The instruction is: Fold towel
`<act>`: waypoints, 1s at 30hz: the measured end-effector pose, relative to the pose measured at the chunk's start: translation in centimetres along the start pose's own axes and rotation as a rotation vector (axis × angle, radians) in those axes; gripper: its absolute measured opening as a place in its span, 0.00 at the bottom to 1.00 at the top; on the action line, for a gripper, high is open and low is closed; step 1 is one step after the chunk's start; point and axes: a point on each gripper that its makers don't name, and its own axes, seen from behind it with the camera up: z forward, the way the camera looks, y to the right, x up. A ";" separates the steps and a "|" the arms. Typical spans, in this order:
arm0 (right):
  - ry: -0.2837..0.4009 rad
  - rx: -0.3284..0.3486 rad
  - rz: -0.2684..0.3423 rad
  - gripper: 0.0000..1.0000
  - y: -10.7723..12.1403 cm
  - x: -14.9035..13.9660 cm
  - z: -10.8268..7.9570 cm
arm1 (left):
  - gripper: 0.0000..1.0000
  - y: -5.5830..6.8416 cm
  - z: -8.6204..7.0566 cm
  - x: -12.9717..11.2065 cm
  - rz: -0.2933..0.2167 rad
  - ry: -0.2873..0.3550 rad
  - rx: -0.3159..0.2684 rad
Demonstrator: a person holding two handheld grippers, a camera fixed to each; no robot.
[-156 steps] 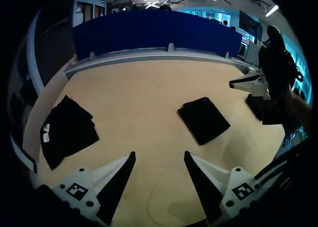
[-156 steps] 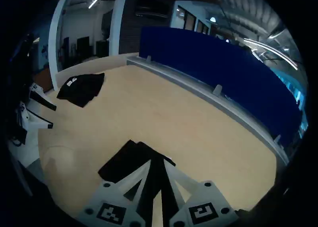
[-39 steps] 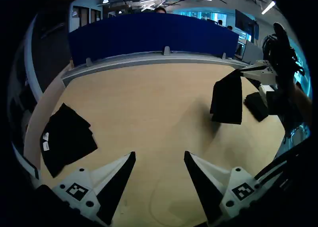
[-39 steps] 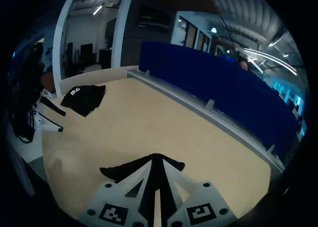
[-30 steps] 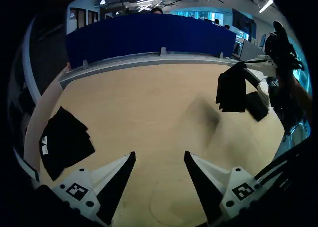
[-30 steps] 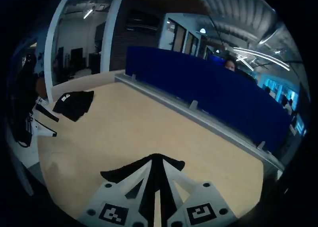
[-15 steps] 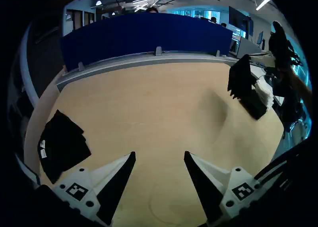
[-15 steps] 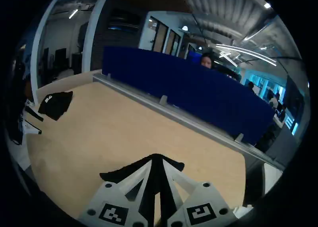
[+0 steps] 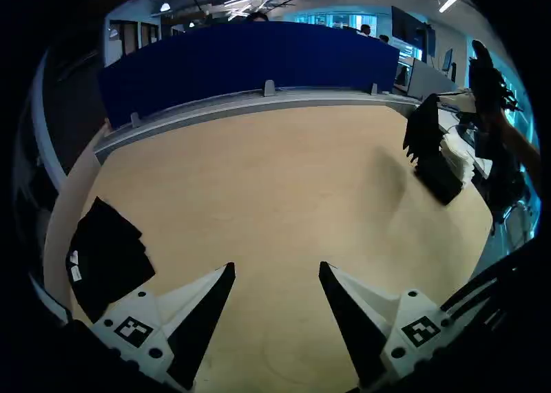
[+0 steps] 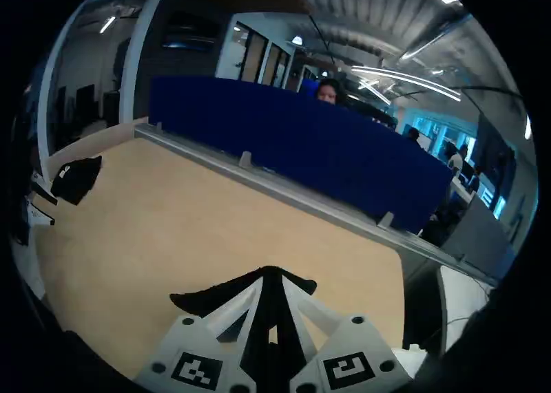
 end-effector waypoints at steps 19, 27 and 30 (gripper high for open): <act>-0.130 -0.066 0.038 0.04 4.3 -8.9 -3.0 | 0.90 1.9 0.8 1.0 0.025 -0.002 -0.011; -0.175 -0.106 0.077 0.04 5.1 -12.8 -5.3 | 0.90 2.6 0.8 1.2 0.043 -0.005 -0.017; -0.194 -0.119 0.094 0.04 5.3 -14.5 -6.1 | 0.90 2.6 0.8 1.3 0.049 -0.006 -0.016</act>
